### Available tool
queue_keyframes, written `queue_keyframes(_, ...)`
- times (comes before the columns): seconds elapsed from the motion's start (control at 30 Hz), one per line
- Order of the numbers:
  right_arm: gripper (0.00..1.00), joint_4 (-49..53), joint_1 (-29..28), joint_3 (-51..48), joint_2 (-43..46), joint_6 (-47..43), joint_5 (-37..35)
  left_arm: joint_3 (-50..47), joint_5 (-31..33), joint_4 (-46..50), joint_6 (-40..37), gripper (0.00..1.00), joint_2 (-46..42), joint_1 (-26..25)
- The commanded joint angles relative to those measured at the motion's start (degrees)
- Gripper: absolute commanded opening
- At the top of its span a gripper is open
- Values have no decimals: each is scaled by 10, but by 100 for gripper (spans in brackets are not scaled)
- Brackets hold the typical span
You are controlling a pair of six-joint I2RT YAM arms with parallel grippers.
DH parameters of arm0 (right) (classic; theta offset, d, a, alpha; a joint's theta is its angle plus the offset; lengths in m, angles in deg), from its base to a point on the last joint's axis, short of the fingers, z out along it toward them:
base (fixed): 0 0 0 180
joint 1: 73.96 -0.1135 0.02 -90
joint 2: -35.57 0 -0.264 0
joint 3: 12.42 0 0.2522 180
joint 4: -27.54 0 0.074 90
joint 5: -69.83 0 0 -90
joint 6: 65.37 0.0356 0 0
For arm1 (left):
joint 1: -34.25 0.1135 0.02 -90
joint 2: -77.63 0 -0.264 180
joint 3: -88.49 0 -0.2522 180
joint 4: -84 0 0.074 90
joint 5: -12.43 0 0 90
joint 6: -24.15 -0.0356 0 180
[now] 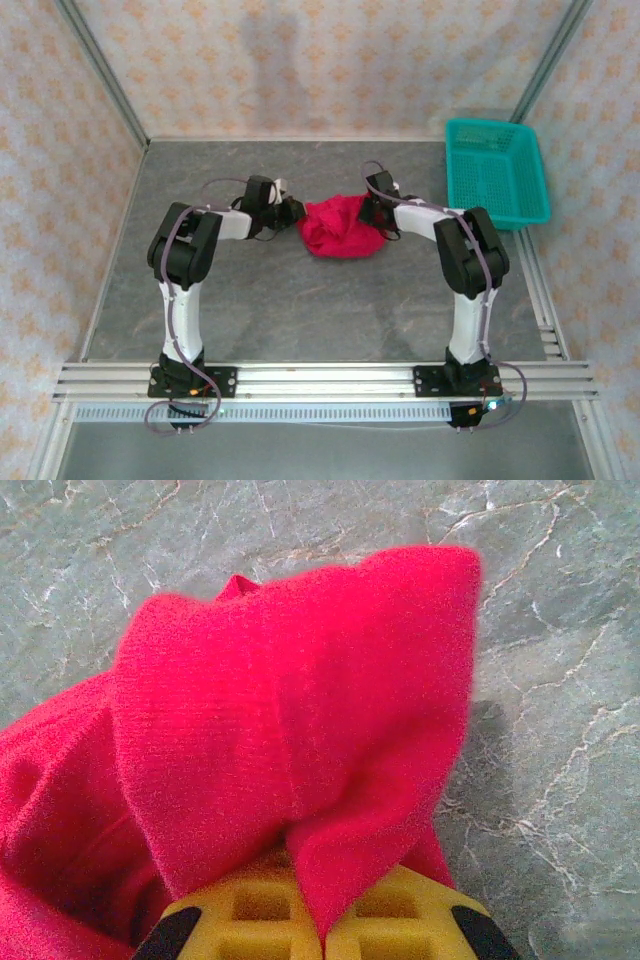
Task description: Fold the inside-out t-shirt
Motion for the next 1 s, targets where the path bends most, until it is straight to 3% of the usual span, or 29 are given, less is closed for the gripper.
queue_keyframes(0.0,12,49,-1,-15,26,12,19,-15,32,60,-47,38,-76,2)
queue_keyframes(0.07,30,74,-2,-15,56,4,17,-20,57,99,-73,45,-127,-2)
queue_keyframes(0.17,66,128,-1,-15,109,-5,-7,-23,96,161,-106,48,-186,-6)
queue_keyframes(0.23,78,165,-2,-22,140,-3,-22,-26,104,184,-107,47,-214,-7)
queue_keyframes(0.3,83,188,-1,-38,163,-1,-31,-32,97,188,-99,46,-233,-10)
queue_keyframes(0.47,86,178,-1,-127,229,9,2,-43,87,186,-92,39,-242,-28)
queue_keyframes(0.53,81,133,-3,-182,266,20,55,-47,75,171,-87,38,-232,-32)
queue_keyframes(0.67,71,72,-32,-254,315,47,94,-47,56,150,-60,34,-212,-33)
queue_keyframes(0.77,66,39,-60,-277,317,69,92,-48,54,143,-55,33,-203,-33)
queue_keyframes(0.97,64,-23,-72,-288,265,79,77,-54,52,145,-55,29,-202,-33)
